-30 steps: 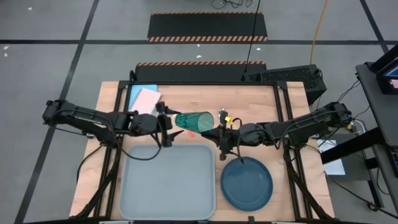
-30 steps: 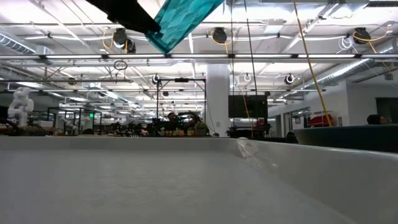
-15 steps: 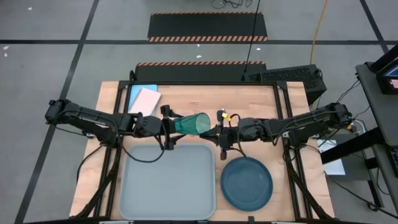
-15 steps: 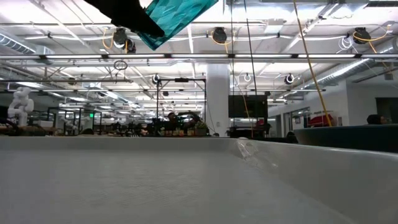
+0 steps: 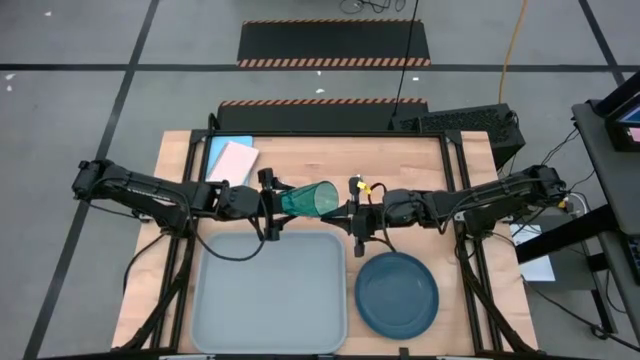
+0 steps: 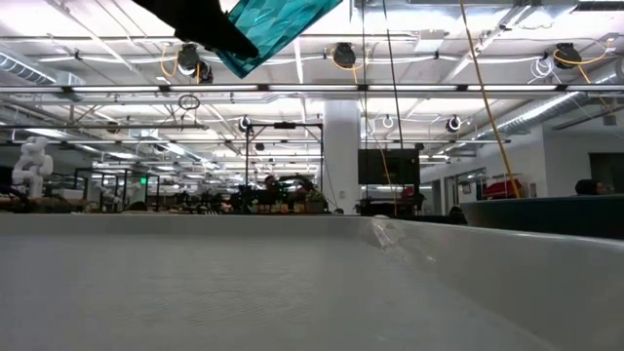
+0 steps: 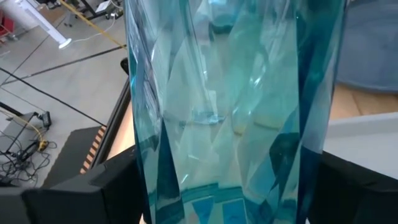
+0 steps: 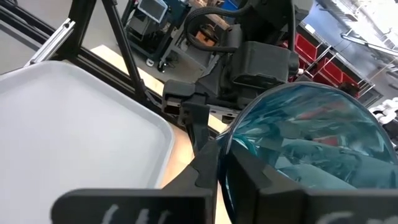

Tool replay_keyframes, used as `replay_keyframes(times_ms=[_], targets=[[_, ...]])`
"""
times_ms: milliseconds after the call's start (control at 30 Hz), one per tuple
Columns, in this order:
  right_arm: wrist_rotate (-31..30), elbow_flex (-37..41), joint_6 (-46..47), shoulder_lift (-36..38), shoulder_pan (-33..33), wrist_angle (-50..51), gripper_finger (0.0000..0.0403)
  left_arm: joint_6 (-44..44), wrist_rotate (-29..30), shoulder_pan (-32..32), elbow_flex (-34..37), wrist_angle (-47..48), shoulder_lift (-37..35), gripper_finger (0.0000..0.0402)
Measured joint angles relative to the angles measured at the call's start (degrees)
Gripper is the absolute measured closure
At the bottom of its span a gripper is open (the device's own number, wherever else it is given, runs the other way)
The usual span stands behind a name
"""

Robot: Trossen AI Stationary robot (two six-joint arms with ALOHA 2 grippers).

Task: Pick and place plate/cup/fork/spoon on tray
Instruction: Put the blue cup on the gray tray

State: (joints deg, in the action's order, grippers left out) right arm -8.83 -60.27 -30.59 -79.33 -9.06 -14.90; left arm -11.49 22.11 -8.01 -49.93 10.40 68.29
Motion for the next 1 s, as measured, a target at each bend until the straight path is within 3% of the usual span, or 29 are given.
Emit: replay_keyframes(times_ms=[200,633,1000], targets=[[-0.08,0.0,-0.09,0.0,0.0,-0.78,0.0357,-1.01,0.18,0.0,0.0,-0.45,-0.02,0.0087],[-0.57,0.0,1.95,1.64,-0.7,-0.77,0.027,-0.69,0.25,0.0,-0.05,-0.1,-1.23,0.0073],[-4.73,0.04,0.15,5.79,-6.36,-0.3,0.0238,4.98,-1.05,-3.85,-0.07,7.11,-9.53,0.0086]])
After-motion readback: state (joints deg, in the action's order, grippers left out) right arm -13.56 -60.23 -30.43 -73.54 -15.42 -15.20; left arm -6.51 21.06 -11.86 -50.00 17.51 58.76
